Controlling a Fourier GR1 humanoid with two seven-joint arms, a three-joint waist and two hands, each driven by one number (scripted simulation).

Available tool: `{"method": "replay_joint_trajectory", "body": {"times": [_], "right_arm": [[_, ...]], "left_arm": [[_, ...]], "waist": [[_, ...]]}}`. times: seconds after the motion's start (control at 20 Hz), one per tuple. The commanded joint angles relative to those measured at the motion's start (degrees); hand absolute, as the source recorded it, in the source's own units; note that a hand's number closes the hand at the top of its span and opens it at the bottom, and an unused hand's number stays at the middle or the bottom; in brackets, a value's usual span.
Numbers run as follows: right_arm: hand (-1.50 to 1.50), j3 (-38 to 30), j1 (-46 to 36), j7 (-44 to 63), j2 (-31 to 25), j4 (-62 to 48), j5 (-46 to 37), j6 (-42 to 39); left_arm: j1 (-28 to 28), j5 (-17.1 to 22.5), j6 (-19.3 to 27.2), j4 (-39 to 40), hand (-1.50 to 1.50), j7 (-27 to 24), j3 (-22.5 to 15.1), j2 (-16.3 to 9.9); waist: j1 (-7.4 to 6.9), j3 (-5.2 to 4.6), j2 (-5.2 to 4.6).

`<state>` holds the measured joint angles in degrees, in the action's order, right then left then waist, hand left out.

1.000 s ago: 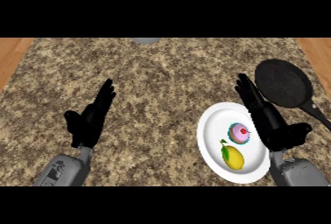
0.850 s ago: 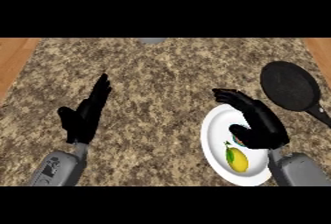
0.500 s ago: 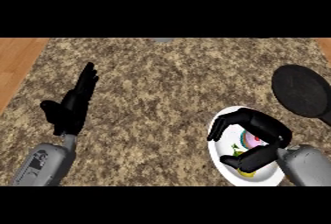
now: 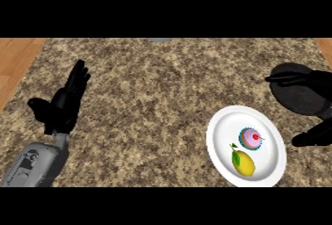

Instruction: Pick the cupcake from the plate and place it in the pan

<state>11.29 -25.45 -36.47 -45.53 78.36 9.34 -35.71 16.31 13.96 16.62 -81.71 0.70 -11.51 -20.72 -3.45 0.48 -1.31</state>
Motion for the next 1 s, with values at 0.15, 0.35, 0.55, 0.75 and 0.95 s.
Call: {"method": "replay_joint_trajectory", "body": {"times": [0.15,0.35,0.55,0.75,0.95], "right_arm": [[-1.5,3.5,-8.27,-14.81,-11.56,-1.28,-12.46,-6.48],[-1.5,6.68,-11.33,-20.15,-13.44,-4.97,-14.42,-5.42],[-1.5,9.37,-16.05,-22.44,-12.35,-7.15,-16.82,-0.77],[-1.5,13.19,-14.94,-24.63,-9.81,-8.18,-18.12,3.21],[-1.5,17.68,-14.77,-26.57,-13.26,-5.9,-17.1,-0.46]], "left_arm": [[1.6,0.63,-1.94,1.34,0.0,0.27,1.45,-1.55],[2.2,-0.24,-0.53,1.59,0.0,1.76,0.64,-0.05],[2.23,0.32,-1.72,0.9,0.0,1.43,1.41,-0.44],[-0.43,-0.78,-1.25,2.39,0.0,-1.44,1.89,0.01],[-2.08,-0.51,-1.37,1.69,0.0,-1.23,1.62,0.42]], "waist": [[-0.88,-0.24,-0.21],[-0.12,-0.32,0.08],[-0.22,-0.4,0.29],[1.07,-0.44,0.58],[1.27,-0.46,0.81]]}}
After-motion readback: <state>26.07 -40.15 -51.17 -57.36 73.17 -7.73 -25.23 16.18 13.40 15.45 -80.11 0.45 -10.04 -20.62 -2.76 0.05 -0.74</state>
